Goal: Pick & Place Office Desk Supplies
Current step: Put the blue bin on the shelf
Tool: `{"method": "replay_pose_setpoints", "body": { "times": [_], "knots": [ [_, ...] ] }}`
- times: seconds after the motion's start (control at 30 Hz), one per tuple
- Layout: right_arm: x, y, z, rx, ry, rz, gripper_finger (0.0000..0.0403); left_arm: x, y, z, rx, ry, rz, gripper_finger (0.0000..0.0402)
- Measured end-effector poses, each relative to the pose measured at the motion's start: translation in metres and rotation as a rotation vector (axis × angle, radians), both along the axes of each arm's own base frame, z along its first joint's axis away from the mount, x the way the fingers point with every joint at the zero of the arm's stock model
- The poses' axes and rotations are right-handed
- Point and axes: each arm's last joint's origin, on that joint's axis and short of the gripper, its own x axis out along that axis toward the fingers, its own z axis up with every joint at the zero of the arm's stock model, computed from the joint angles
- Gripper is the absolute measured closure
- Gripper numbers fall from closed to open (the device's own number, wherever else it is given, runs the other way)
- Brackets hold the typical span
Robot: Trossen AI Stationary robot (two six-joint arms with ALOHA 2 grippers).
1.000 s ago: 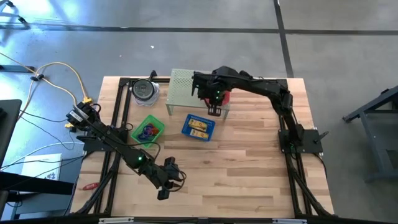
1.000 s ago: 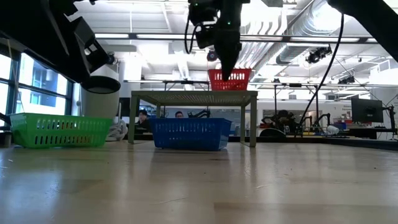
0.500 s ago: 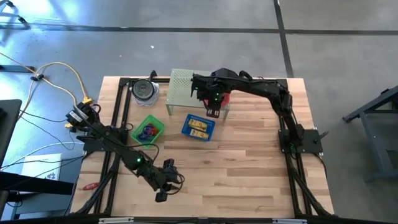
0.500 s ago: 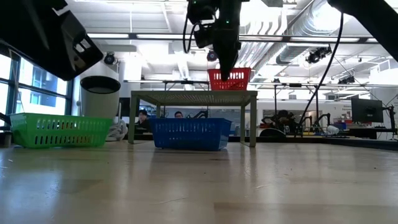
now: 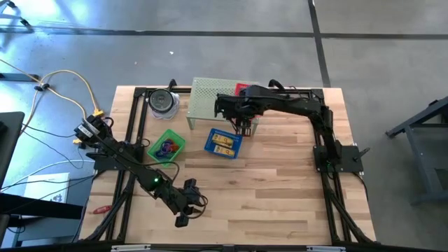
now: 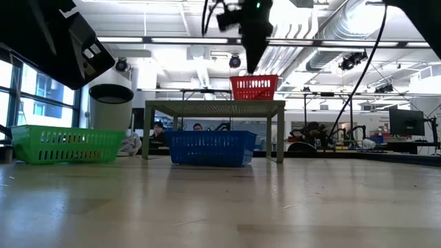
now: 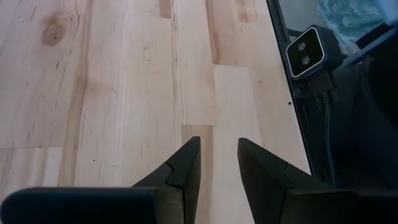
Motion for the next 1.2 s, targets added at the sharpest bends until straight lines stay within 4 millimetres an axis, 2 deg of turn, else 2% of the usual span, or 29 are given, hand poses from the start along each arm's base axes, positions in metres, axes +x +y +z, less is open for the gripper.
{"method": "replay_pose_setpoints", "body": {
  "times": [0.2, 0.33, 0.5, 0.7, 0.8, 0.93, 1.07, 1.2],
  "knots": [
    [-0.015, 0.037, 0.027, -0.002, -0.061, 0.037, 0.0223, 0.000, -0.001, 0.001, -0.007, -0.009, 0.000, 0.0299],
    [-0.031, 0.073, 0.047, 0.044, -0.141, 0.002, 0.0223, 0.000, -0.004, 0.003, -0.026, -0.031, -0.008, 0.0299],
    [-0.058, 0.121, 0.074, 0.242, -0.243, 0.043, 0.0223, 0.005, 0.000, 0.005, -0.002, -0.069, -0.021, 0.0299],
    [-0.080, 0.185, 0.084, 0.346, -0.291, 0.056, 0.0223, 0.015, 0.014, 0.006, 0.093, -0.123, -0.001, 0.0299],
    [-0.093, 0.221, 0.083, 0.347, -0.320, 0.032, 0.0223, 0.021, 0.024, 0.006, 0.212, -0.162, 0.019, 0.0299],
    [-0.104, 0.272, 0.069, 0.285, -0.377, 0.015, 0.0223, 0.029, 0.041, 0.007, 0.418, -0.210, 0.075, 0.0299],
    [-0.117, 0.321, 0.048, 0.200, -0.438, 0.010, 0.0223, 0.037, 0.060, 0.008, 0.616, -0.221, 0.118, 0.0299],
    [-0.127, 0.366, 0.017, 0.120, -0.487, 0.020, 0.0224, 0.045, 0.082, 0.008, 0.690, -0.197, 0.145, 0.0299]
  ]
}}
